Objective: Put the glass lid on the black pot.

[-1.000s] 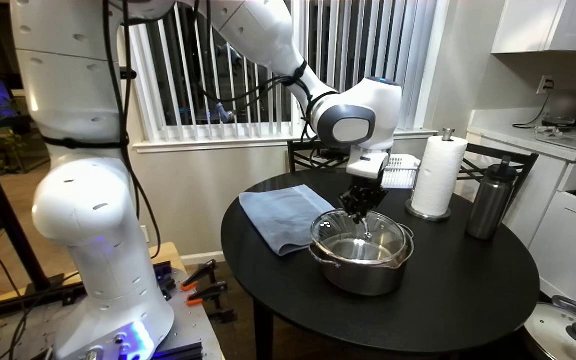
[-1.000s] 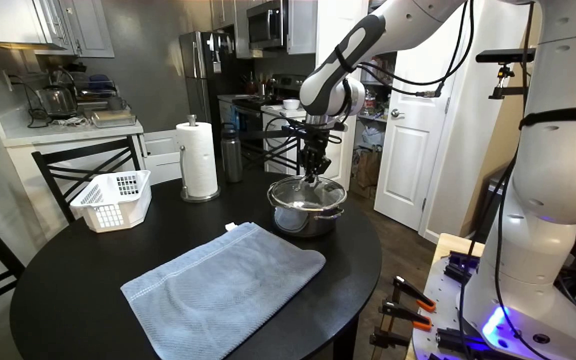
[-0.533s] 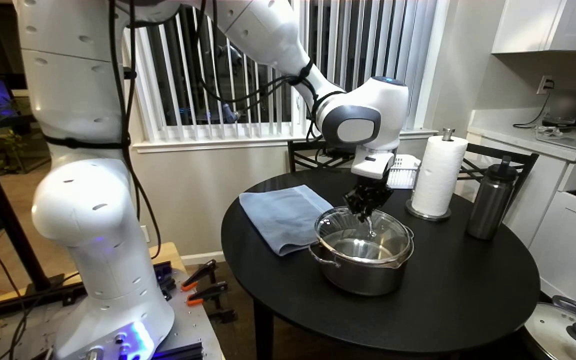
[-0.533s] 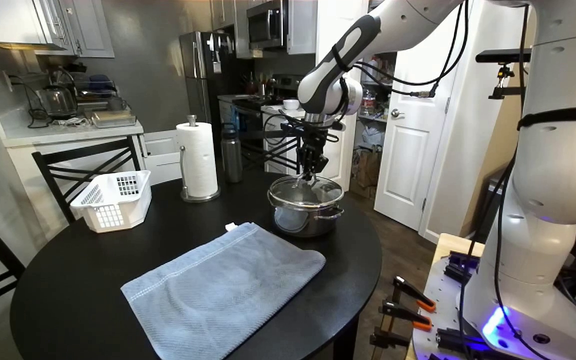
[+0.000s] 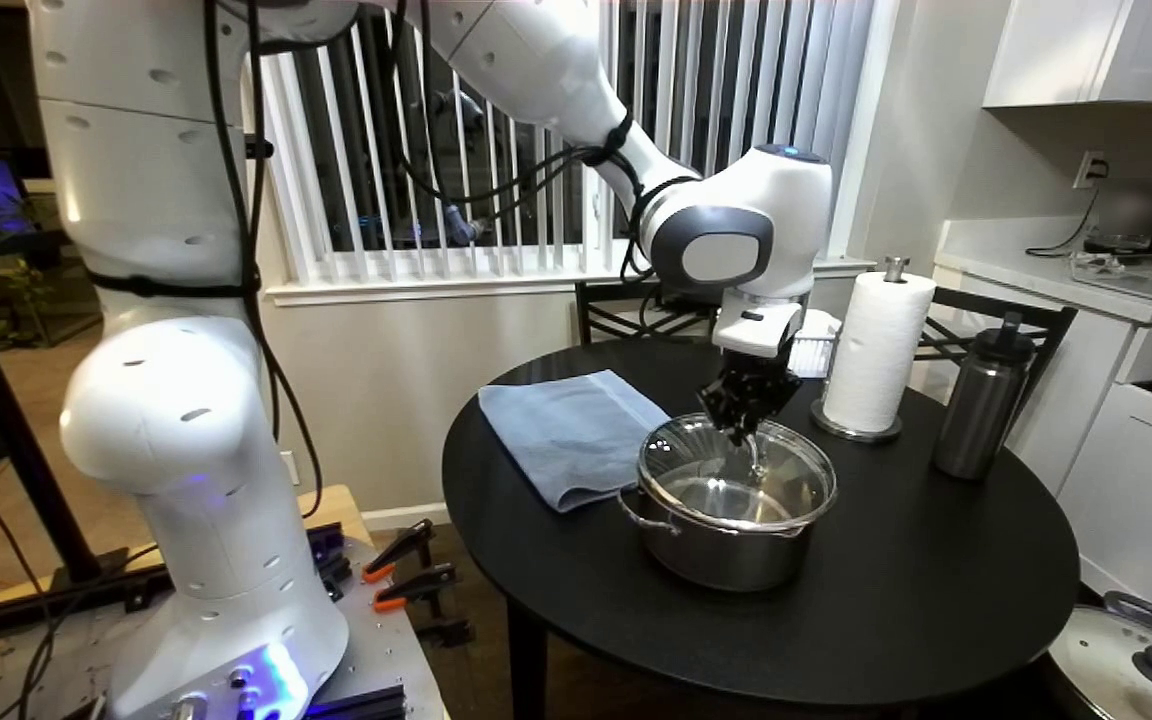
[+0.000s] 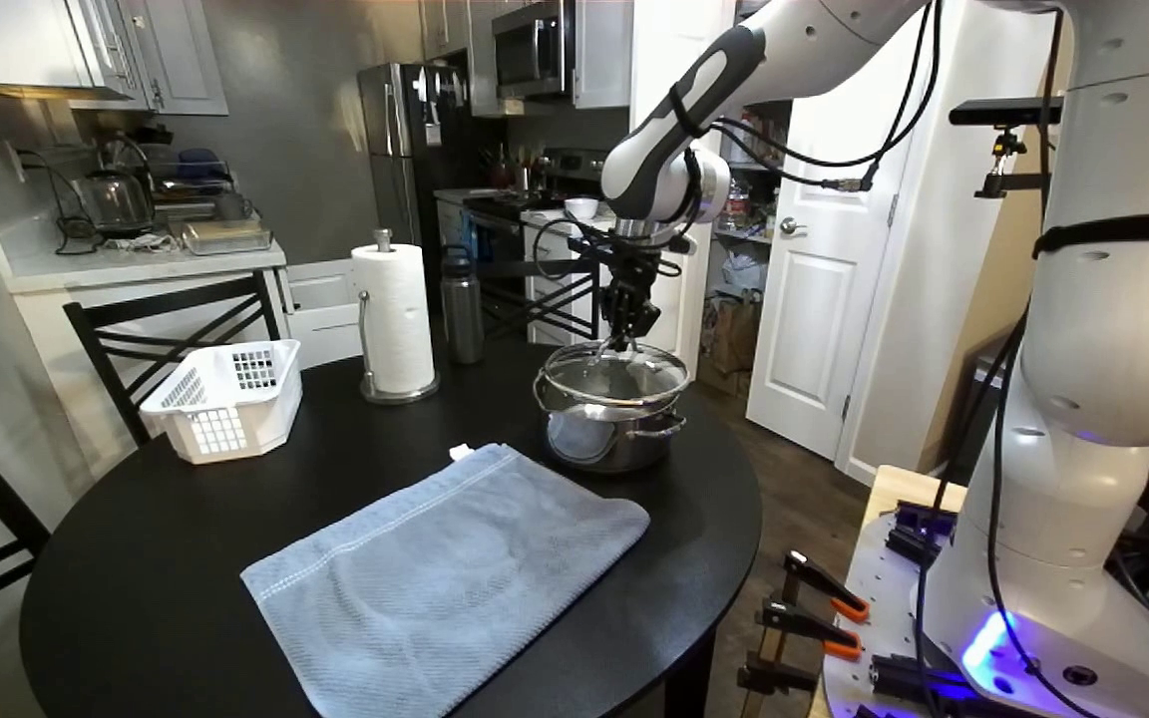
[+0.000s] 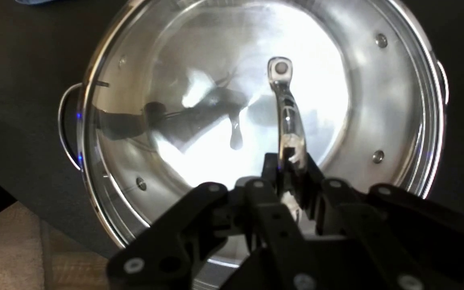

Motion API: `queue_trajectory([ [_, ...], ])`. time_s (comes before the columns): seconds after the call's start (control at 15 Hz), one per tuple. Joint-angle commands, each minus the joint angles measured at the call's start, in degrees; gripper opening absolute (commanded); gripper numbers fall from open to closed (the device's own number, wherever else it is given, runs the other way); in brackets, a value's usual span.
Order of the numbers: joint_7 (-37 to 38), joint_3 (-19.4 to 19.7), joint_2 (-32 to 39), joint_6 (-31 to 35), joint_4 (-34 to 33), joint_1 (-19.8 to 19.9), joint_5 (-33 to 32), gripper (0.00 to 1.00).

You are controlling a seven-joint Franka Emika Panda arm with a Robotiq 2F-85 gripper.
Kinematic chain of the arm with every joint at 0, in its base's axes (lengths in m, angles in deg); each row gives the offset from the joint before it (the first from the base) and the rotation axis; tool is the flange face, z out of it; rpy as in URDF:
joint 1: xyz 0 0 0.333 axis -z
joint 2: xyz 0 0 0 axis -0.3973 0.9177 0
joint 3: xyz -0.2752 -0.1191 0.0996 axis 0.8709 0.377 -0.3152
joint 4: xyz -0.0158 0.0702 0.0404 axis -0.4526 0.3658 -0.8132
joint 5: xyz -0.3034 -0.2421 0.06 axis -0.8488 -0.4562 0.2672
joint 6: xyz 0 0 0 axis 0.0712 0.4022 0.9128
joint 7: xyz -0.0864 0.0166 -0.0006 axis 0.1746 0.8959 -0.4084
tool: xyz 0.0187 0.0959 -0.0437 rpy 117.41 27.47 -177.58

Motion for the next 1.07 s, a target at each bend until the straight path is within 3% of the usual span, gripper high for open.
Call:
queue_trajectory([
  [0.0, -0.73, -0.8, 0.04, -0.41, -1.71, 0.08, 0.33, 0.07],
  [1.0, -2.04, -2.6, 6.39, -0.42, -6.04, -0.1, 1.97, 0.07],
])
